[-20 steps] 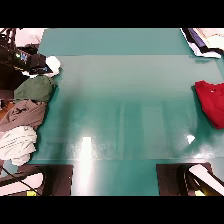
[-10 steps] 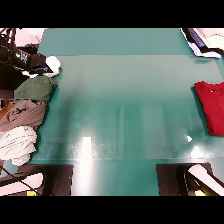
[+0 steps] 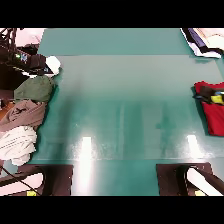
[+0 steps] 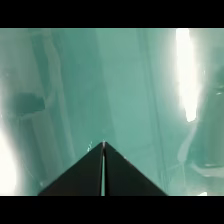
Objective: Fold the shirts.
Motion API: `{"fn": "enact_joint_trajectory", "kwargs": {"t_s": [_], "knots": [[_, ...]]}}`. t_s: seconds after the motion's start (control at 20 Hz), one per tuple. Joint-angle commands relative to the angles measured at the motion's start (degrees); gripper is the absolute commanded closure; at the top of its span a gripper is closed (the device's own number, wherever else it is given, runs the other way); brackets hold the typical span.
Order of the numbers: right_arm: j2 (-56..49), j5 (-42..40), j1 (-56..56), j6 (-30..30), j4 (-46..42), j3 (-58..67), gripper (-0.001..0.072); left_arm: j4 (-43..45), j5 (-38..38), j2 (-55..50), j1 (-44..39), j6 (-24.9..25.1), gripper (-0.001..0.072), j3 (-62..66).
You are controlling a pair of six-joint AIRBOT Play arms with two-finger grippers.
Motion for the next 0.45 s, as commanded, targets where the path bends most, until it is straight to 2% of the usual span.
{"fn": "enact_joint_trajectory", "kwargs": {"t_s": [0.0, 0.4], "knots": [[0.1, 1.9, 12.6, 0.1, 0.8, 0.1, 0.0694, 0.0, 2.0, 0.0, 0.0, -0.1, 0.0685, 0.0], [0.1, 2.7, 22.6, 0.3, 0.8, 0.1, 0.0694, 0.0, 4.2, 0.0, 0.0, -0.2, 0.0685, 0.0]]}}
